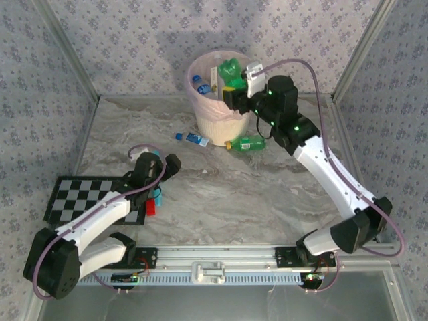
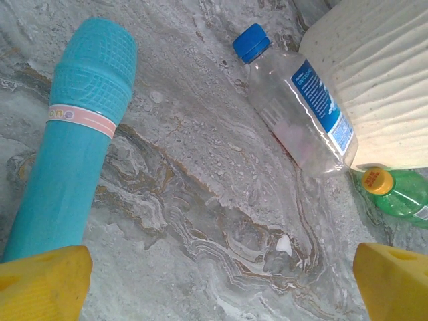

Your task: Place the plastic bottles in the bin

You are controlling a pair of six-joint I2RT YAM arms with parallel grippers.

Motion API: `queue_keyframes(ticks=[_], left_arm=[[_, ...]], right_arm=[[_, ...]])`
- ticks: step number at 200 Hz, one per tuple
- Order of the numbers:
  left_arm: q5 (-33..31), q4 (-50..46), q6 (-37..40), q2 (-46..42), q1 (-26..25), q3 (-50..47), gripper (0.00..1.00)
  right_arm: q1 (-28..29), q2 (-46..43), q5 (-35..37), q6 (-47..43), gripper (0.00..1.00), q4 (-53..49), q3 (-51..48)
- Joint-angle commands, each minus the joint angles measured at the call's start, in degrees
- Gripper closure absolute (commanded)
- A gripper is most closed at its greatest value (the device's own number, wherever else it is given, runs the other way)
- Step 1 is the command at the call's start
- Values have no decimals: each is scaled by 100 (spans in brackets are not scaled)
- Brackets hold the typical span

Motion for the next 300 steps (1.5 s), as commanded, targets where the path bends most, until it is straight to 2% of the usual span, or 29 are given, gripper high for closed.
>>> queue_keyframes(ticks=[1, 74, 102, 134, 154, 162, 170, 173, 224, 276, 300], left_arm=[[-28, -168, 5, -194, 38, -17, 0], [-24, -390, -30, -531, 40, -93, 0], [-59, -487, -22, -686, 35, -145, 0], [-116, -515, -21, -786, 34, -184, 0], [-120, -514, -21, -779, 35, -165, 0], [-111, -516, -30, -779, 34, -157, 0], [-105, -507, -37, -770, 35, -149, 0], [-98, -503, -39, -767, 34, -142, 0], [32, -328, -144, -688, 27, -114, 0], [83, -127, -170, -191, 26, 244, 0], [6, -20, -330, 220, 27, 539, 0]], right_arm=[[-85, 545, 393, 237, 49, 142, 509], [-378, 2201, 395, 877, 48, 131, 1822], [-436, 2669, 441, 993, 45, -235, 2272], [-468, 2859, 474, 1120, 33, -396, 2408], [-487, 2827, 356, 1152, 21, -333, 2408], [-490, 2787, 261, 1152, 15, -308, 2404], [-488, 2727, 171, 1144, 2, -286, 2402], [-492, 2709, 145, 1137, 0, -282, 2400], [-468, 1778, 25, 1064, 0, 226, 1582], [-311, 340, 69, 1187, 0, 710, -356], [-98, -364, 322, 1185, 0, 883, -1385]])
